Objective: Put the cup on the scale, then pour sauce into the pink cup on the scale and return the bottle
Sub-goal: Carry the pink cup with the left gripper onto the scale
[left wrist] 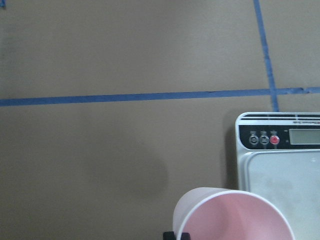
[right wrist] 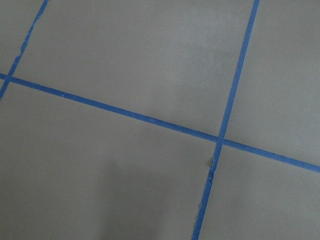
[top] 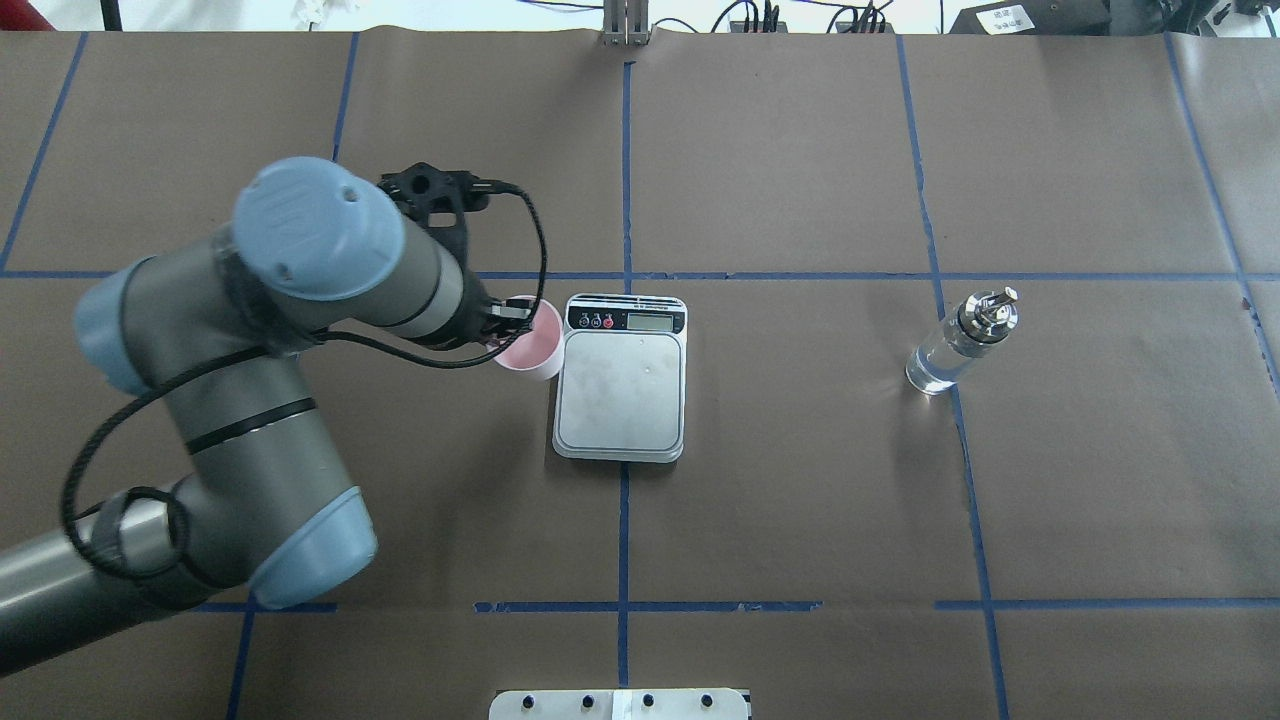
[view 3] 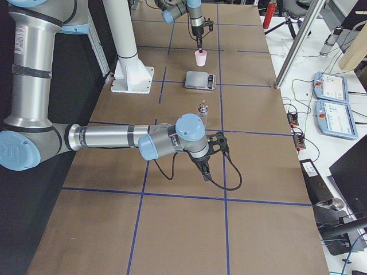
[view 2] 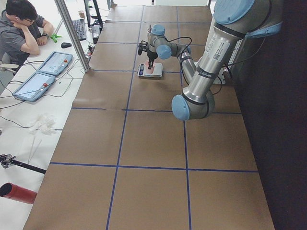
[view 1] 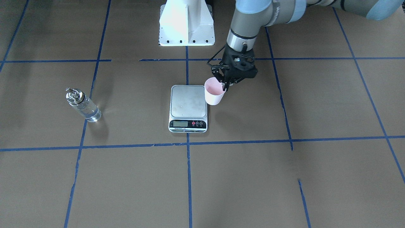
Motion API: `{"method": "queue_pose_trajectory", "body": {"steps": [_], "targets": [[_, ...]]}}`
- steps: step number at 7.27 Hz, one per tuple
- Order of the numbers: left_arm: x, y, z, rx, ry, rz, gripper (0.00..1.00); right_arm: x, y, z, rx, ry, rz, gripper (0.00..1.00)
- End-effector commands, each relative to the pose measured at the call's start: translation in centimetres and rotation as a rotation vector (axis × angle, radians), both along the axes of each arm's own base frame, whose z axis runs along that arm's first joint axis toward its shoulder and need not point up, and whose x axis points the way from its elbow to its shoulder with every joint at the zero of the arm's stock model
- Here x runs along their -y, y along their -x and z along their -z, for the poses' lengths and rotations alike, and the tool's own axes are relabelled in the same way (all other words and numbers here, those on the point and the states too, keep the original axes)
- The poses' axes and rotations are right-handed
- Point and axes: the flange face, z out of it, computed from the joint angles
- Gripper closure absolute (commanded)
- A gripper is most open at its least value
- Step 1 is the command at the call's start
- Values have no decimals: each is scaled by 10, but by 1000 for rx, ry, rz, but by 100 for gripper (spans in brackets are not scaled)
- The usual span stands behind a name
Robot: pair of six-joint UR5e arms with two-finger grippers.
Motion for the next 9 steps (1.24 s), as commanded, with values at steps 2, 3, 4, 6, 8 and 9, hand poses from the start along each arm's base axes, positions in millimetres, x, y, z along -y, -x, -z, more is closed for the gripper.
{"method": "queue_pose_trajectory", "body": {"steps": [2,3,4,6,8,9], "targets": [[17,-70,30,-2,37,-2,100,0,0,0,0,-1,0,0],[14,-71,30,-3,35,-7,97,0,0,0,0,-1,0,0],[10,-75,26,1,37,-15,86,0,0,0,0,-1,0,0],[8,-76,25,4,33,-21,59,0,0,0,0,-1,0,0],[7,-72,26,-1,24,-23,10,0,0,0,0,-1,0,0],[5,-67,23,0,14,-27,0,0,0,0,0,-1,0,0]]}}
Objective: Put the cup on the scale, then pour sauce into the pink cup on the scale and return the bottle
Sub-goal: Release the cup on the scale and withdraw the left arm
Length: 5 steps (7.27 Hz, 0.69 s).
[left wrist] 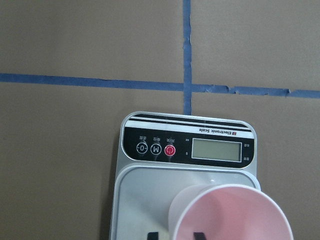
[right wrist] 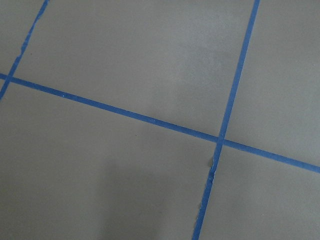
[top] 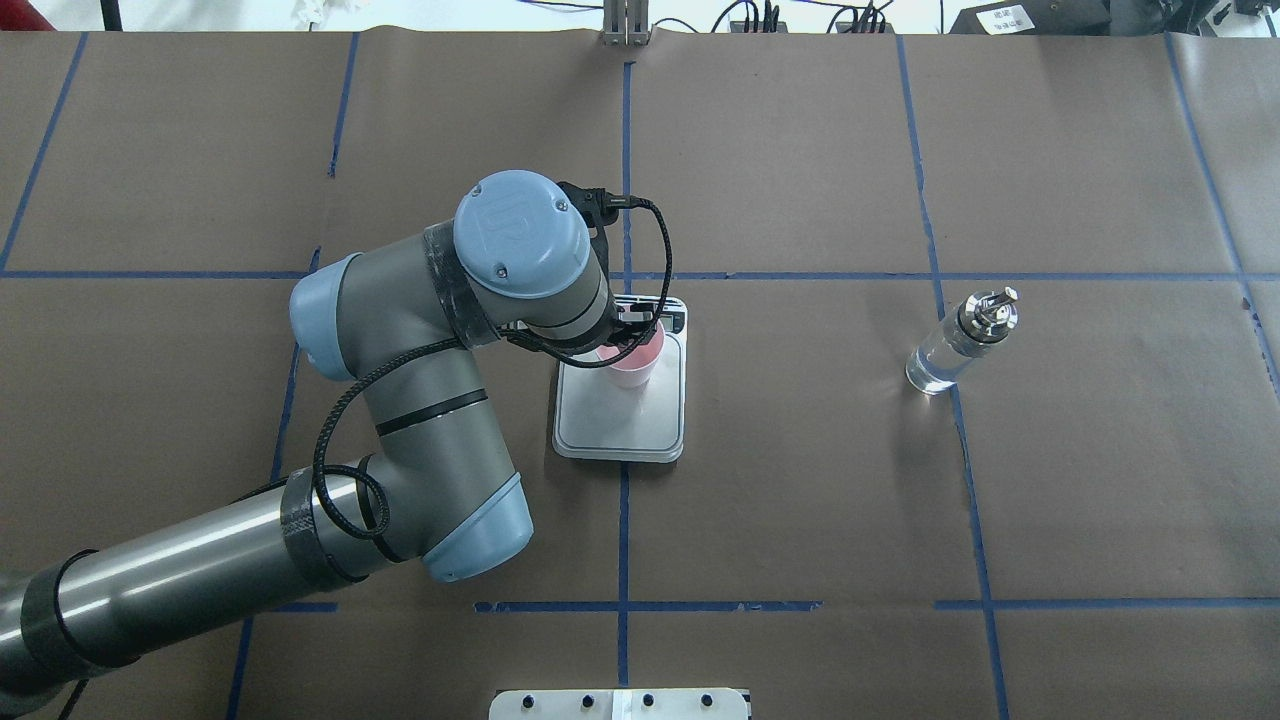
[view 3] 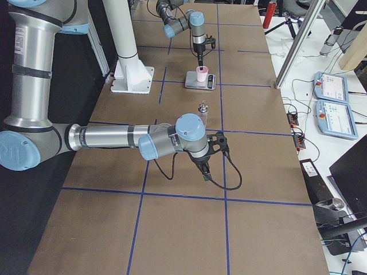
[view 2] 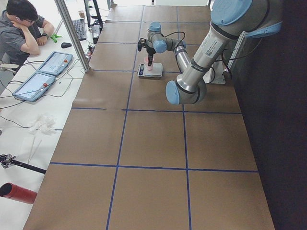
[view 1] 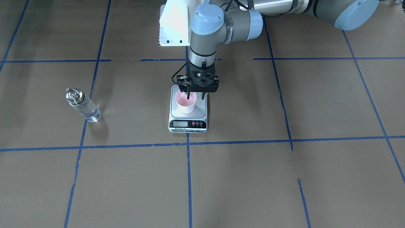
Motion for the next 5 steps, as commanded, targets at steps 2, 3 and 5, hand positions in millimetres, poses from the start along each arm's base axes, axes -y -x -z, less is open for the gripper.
{"method": "queue_pose_trajectory", "body": {"steps": [2,3,5], "targets": [[-6,87,-27,26,-195,-87,0,0,2,4,31,-2,10,0],[1,148,-57,84,-285,-120,0,1,2,10,39,3,-3,0],[38,266,-126,201,-420,-220,0,-11,13,85,145,33,-84,0]]}}
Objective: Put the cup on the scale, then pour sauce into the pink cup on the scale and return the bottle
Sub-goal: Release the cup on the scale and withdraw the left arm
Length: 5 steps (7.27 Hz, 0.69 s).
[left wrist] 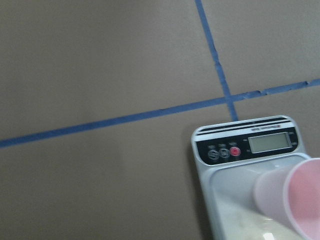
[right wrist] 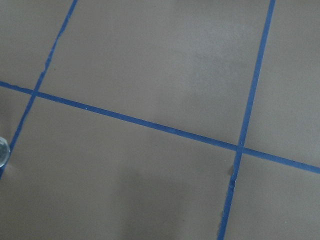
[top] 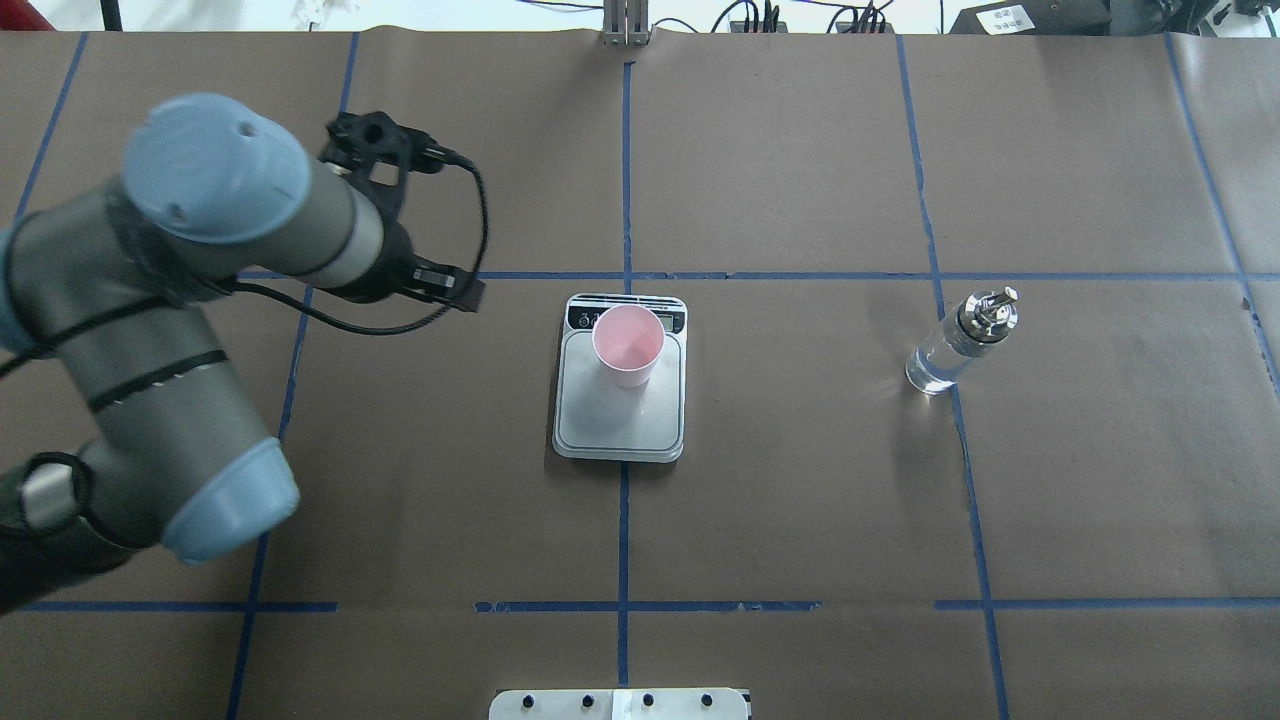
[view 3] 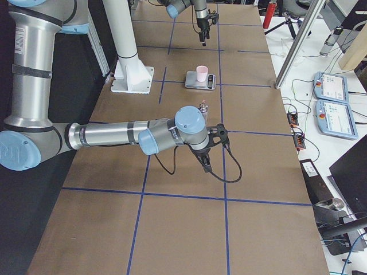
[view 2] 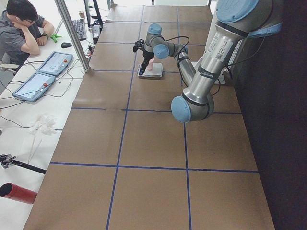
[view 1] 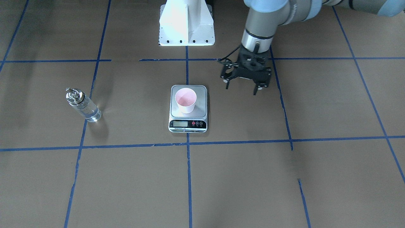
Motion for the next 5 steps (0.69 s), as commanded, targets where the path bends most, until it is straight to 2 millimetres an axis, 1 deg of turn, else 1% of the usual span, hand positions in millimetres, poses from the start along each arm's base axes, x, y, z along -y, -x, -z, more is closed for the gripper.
{"method": "queue_pose_trajectory", "body": {"steps": [1,2,3,4,5], "targets": [[41,144,-84,146,-150,-125,0,-12,25,70,83,38,-49,0],[60,230,-123,153,-109,-93,0,-16,46,103,113,69,-66,0],[63,289,-185,104,32,-54,0,-27,73,141,128,96,-95,0],[69,340,-224,134,54,-38,0,-38,101,167,139,123,-102,0],[77,399,-273,155,115,17,0,-51,132,189,133,132,-112,0]]}}
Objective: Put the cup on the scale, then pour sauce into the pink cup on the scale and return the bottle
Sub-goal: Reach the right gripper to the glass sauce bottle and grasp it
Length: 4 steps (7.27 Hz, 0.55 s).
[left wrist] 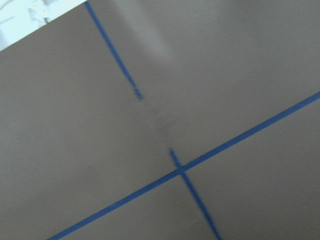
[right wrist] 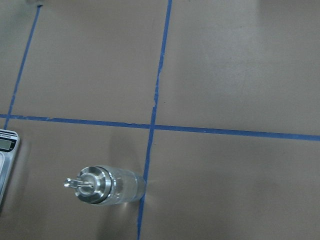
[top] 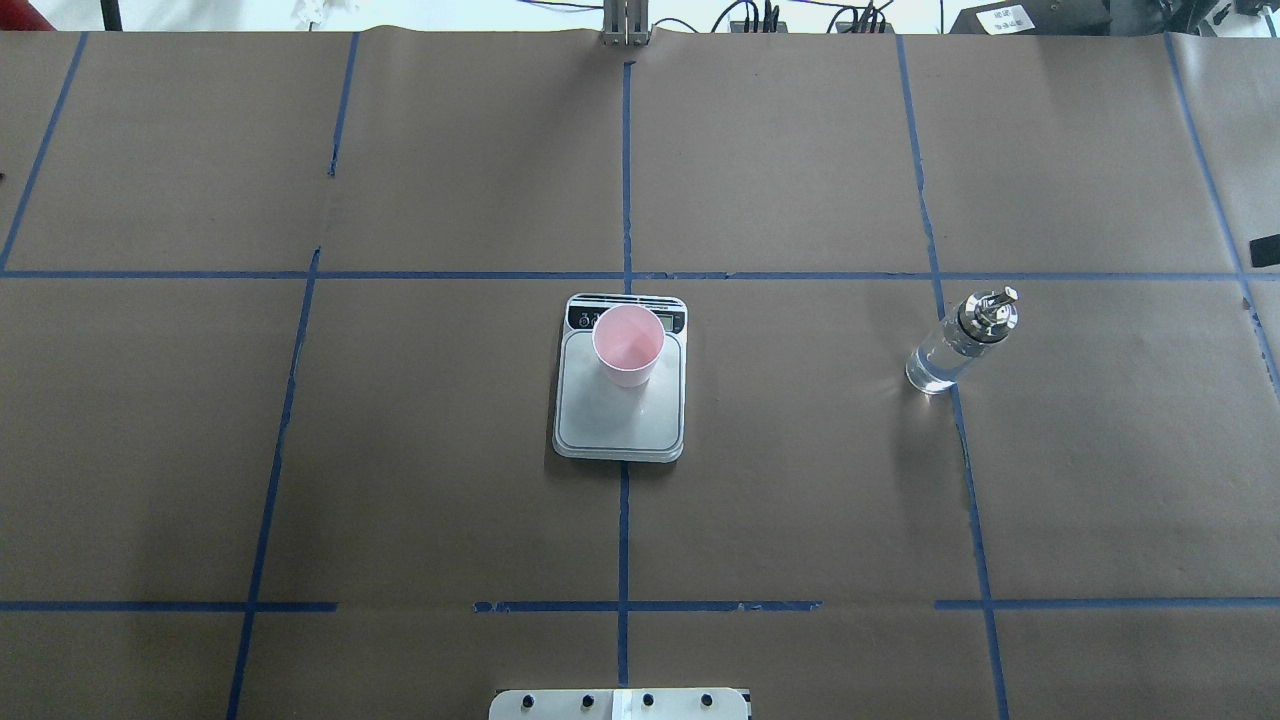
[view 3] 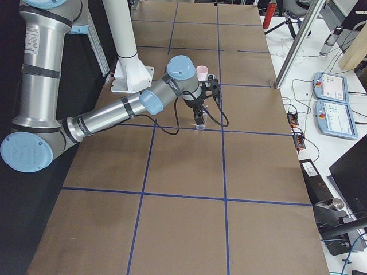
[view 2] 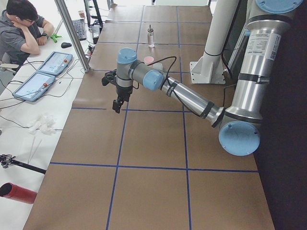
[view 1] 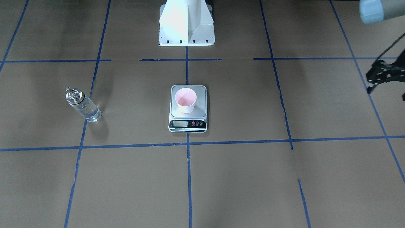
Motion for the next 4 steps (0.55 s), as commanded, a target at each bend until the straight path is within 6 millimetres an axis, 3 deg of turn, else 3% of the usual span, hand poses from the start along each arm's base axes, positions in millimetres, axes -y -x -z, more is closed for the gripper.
{"method": "queue_pose_trajectory", "body": {"steps": [1,2,3,4], "targets": [[6,100,-96,28,103,68,0,-31,69,48,0,42,-29,0],[-5,138,-112,39,100,85,0,-43,111,52,-43,48,-58,0],[-19,139,-140,39,157,83,0,-52,147,47,-103,28,-98,0],[-31,139,-151,35,175,82,0,-66,174,42,-127,32,-119,0]]}}
